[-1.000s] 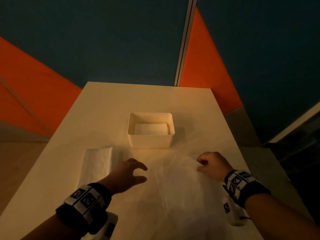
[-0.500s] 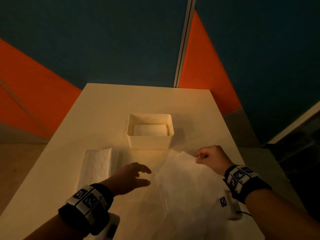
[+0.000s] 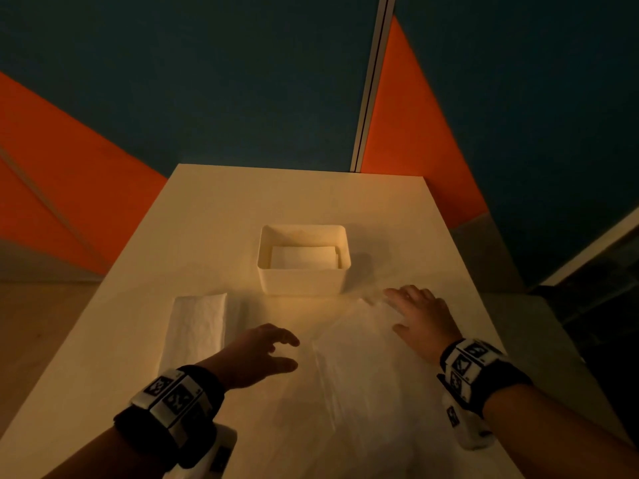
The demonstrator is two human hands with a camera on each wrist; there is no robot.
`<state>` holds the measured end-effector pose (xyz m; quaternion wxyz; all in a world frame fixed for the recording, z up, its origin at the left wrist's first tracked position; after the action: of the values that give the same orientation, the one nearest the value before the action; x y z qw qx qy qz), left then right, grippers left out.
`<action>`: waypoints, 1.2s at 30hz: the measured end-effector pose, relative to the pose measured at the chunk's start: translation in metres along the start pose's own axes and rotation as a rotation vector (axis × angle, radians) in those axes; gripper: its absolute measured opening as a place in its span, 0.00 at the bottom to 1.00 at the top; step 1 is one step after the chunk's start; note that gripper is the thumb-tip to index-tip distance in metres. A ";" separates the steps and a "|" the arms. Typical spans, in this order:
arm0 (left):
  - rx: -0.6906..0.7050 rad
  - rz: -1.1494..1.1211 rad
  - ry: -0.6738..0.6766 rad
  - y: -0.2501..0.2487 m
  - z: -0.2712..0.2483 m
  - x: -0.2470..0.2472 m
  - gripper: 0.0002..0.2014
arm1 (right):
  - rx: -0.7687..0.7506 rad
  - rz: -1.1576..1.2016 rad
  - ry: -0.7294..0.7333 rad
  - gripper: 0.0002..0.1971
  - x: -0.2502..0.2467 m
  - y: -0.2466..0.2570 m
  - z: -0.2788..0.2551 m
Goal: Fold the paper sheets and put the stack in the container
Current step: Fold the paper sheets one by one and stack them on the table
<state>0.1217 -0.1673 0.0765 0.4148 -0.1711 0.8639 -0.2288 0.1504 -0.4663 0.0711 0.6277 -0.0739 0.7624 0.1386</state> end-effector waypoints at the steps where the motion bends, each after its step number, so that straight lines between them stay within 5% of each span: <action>1: 0.002 0.000 -0.001 0.000 0.000 0.000 0.14 | 0.008 0.052 -0.016 0.28 -0.001 0.008 0.000; 3: 0.007 -0.003 -0.004 -0.003 0.001 0.000 0.14 | 0.016 0.197 0.036 0.25 0.004 0.028 -0.003; 7: 0.001 -0.005 -0.004 -0.006 0.003 -0.001 0.14 | -0.016 0.171 0.285 0.36 0.025 0.058 -0.009; 12: -0.006 -0.007 0.002 -0.005 0.001 -0.002 0.14 | -0.021 0.110 0.303 0.33 0.031 0.060 -0.014; 16: -0.008 -0.016 -0.001 -0.002 0.001 -0.001 0.14 | -0.040 0.183 0.257 0.26 0.028 0.056 -0.017; 20: 0.004 -0.051 0.015 -0.004 0.001 -0.002 0.13 | 0.020 0.256 0.047 0.09 0.018 0.052 -0.021; 23: -0.008 -0.134 0.034 -0.012 0.003 -0.002 0.11 | 0.050 0.316 -0.128 0.12 0.001 0.054 -0.019; 26: -0.022 -0.413 0.135 -0.030 0.002 -0.002 0.14 | -0.030 0.417 -0.312 0.19 -0.020 0.070 -0.014; 30: 0.060 -0.968 0.392 -0.051 -0.002 -0.004 0.32 | -0.226 0.586 -0.456 0.09 -0.041 0.107 -0.007; 33: 0.171 -1.160 0.320 -0.058 -0.002 -0.010 0.36 | -0.321 0.856 -0.383 0.14 -0.048 0.125 -0.003; 36: 0.182 -1.303 0.219 -0.057 -0.001 -0.017 0.26 | -0.340 1.052 -0.368 0.13 -0.053 0.126 0.000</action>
<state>0.1365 -0.2066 0.1184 0.1146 -0.5982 0.5983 -0.5206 0.1247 -0.3500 0.1382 0.5760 0.2402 0.5421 0.5627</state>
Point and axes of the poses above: each hand's wrist, its own z-axis towards the middle knuckle, its own x-axis out of the palm, y = z × x, the point moved 1 cm from there along z, towards the middle knuckle, and after that the axes turned 10 degrees about -x, right-handed, at the moved point
